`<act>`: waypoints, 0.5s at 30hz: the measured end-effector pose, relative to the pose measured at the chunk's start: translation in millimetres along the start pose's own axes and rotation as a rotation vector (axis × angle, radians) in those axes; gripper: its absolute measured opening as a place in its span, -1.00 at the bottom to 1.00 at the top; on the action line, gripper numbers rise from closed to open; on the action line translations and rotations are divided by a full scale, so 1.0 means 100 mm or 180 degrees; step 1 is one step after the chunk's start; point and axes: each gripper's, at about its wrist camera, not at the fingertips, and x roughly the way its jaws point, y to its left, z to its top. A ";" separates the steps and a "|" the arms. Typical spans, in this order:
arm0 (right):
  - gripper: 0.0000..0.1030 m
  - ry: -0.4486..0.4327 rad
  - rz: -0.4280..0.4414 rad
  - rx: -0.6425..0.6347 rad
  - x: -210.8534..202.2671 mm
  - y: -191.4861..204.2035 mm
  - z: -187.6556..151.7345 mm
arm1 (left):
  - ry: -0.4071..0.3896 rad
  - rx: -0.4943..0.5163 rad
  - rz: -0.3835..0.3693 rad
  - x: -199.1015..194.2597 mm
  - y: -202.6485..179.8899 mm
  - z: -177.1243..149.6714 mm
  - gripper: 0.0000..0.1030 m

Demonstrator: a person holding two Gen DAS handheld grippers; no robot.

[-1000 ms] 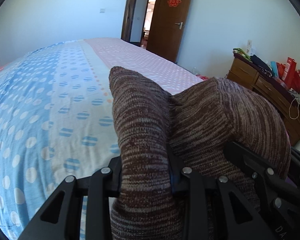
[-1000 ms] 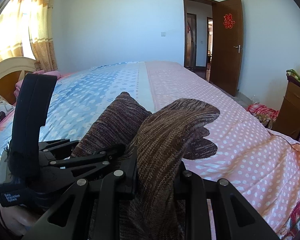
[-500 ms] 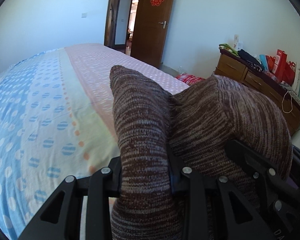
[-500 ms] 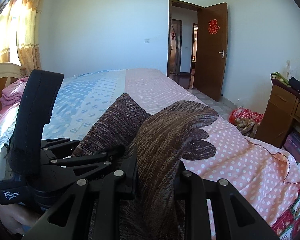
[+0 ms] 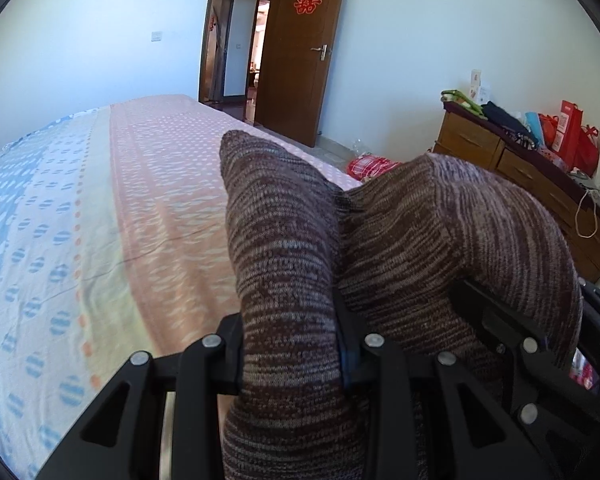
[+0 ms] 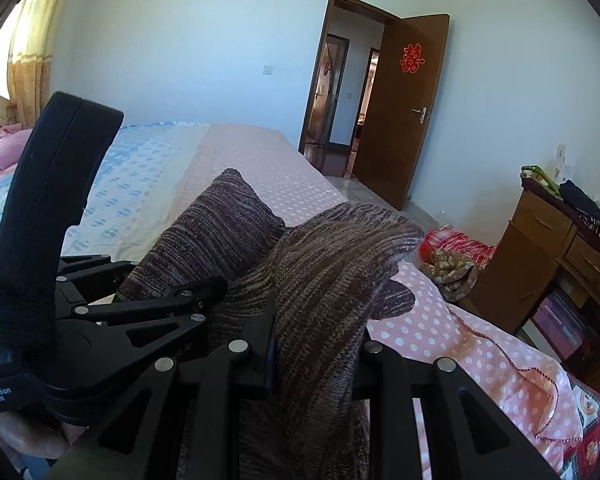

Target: Fold small clothes

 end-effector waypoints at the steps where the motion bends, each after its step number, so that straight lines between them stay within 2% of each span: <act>1: -0.57 0.0058 -0.0026 -0.0016 0.10 -0.01 0.00 | 0.0040 -0.0004 0.0026 0.10 -0.01 0.01 -0.35; 6: -0.57 0.0429 -0.0029 -0.0065 0.60 -0.03 -0.06 | 0.0265 -0.0086 0.0131 0.49 0.03 -0.05 -0.35; 10: -0.57 0.0702 0.0084 0.0048 0.79 -0.14 -0.09 | 0.0308 -0.0182 0.0126 0.51 0.07 -0.09 -0.29; 12: -0.53 0.0911 0.0136 0.0112 0.90 -0.19 -0.13 | 0.0388 -0.0189 0.0172 0.54 0.10 -0.09 -0.05; 13: -0.48 0.0917 0.0175 0.0188 0.90 -0.22 -0.13 | 0.0451 -0.0239 0.0173 0.55 0.14 -0.10 0.13; 14: -0.43 0.0907 0.0256 0.0306 0.88 -0.29 -0.14 | 0.0499 -0.0346 0.0105 0.54 0.20 -0.10 0.22; 15: -0.26 0.0923 0.0316 0.0423 0.85 -0.36 -0.15 | 0.0548 -0.0433 0.0023 0.55 0.24 -0.08 0.30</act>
